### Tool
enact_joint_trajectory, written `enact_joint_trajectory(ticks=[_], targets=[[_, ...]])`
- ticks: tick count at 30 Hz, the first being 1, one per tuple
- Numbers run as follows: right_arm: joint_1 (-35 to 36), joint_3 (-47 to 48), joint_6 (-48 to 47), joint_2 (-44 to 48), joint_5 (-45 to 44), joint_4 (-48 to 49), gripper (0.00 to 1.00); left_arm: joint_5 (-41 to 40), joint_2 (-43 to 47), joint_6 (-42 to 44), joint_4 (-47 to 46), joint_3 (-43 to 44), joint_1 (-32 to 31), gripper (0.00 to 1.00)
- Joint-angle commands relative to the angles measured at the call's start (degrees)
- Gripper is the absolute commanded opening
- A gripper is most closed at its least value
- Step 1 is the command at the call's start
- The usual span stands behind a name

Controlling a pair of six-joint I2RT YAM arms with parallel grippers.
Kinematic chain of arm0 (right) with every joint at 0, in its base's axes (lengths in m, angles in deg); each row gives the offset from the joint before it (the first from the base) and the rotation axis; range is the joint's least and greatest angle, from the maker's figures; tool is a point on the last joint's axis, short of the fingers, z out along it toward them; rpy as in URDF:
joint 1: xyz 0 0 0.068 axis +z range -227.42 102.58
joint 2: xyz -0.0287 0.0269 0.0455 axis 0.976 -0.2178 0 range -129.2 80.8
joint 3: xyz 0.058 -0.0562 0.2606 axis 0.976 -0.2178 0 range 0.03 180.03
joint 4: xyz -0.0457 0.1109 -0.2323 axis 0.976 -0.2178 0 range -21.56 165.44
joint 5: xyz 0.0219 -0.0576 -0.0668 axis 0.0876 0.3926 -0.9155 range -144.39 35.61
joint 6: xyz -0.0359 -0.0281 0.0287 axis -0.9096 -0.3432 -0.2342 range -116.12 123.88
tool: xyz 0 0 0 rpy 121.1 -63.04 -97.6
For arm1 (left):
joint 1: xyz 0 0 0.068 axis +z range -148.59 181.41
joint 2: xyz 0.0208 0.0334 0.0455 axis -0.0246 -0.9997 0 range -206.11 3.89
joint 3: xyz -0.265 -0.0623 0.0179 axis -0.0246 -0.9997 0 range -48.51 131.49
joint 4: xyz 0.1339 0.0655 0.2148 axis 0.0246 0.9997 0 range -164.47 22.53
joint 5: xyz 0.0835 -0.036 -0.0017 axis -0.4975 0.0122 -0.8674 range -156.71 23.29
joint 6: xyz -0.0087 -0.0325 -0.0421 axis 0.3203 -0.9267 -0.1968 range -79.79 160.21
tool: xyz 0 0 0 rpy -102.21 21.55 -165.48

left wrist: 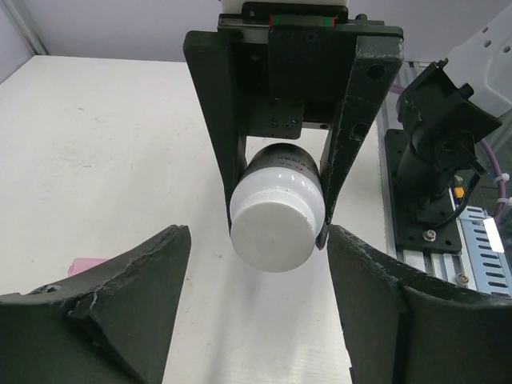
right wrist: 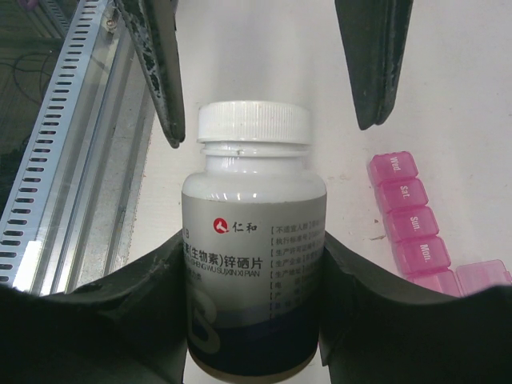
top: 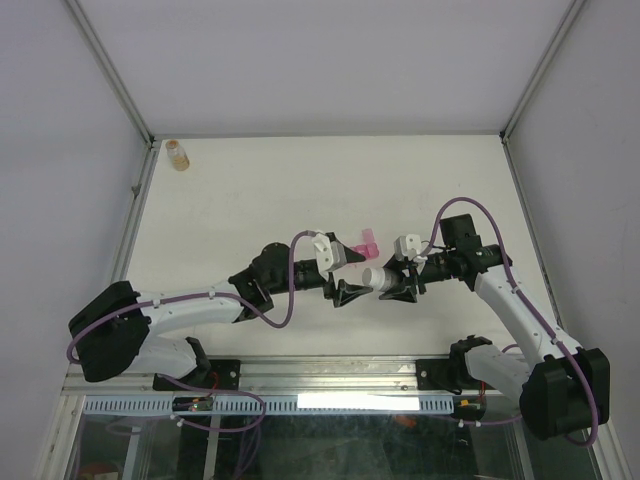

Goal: Sort the pills into containers

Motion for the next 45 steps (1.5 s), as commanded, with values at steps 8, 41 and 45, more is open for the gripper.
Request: enact_joint_trajectory(ticks=[8,41,45], targets=[[-0.22,1.28,-0.59,0.03,1.39,1.05,0.0,5.02,-1.47,-1.53,-6.28,2.94,0.93,0.54],[-0.23,1.37,-0.6,0.11,1.56,0.83,0.0,7.36,-3.83,-5.21,-4.67,4.08,2.29,0.51],[-0.22,1.43,-0.63,0.12,1.57,0.84,0.0,7.92,-3.98,-5.75,-4.55,4.11,2.47,0.46]])
